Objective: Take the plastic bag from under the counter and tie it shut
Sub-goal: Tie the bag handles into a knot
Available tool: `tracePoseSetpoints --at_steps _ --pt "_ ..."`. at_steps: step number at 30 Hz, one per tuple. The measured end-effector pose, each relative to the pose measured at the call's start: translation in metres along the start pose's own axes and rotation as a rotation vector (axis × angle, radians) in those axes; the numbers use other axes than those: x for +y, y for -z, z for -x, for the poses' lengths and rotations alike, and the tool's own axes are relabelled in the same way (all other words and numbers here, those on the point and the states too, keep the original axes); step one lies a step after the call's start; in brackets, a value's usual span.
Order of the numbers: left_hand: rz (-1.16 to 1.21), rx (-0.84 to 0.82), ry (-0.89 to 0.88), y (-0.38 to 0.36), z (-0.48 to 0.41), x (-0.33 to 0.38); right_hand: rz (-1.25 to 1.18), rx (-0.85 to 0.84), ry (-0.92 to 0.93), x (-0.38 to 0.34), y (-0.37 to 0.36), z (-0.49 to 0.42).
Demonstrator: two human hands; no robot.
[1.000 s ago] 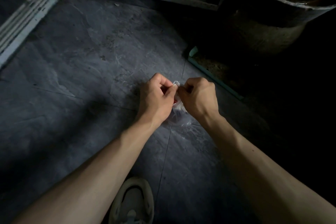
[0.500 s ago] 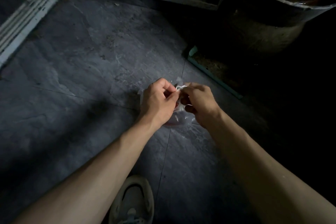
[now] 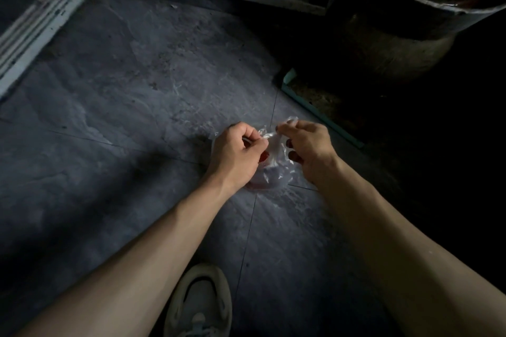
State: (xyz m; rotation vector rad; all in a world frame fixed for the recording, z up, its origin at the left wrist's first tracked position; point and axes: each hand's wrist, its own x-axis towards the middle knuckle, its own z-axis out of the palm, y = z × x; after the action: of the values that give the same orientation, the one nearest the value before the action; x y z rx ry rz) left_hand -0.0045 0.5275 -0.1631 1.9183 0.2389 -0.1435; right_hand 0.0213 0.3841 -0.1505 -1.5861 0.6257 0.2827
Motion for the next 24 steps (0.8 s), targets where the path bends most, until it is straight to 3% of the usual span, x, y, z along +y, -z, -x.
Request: tracePoseSetpoints --at_steps 13,19,24 --pt "-0.120 0.071 0.147 0.012 0.001 -0.018 0.061 0.214 0.060 0.027 0.006 -0.019" --pt "0.081 0.086 0.178 0.009 0.000 -0.018 -0.034 0.053 0.108 0.028 0.002 -0.004" --pt "0.176 0.067 0.095 0.011 -0.002 -0.011 -0.039 -0.041 0.176 0.024 -0.002 0.006"
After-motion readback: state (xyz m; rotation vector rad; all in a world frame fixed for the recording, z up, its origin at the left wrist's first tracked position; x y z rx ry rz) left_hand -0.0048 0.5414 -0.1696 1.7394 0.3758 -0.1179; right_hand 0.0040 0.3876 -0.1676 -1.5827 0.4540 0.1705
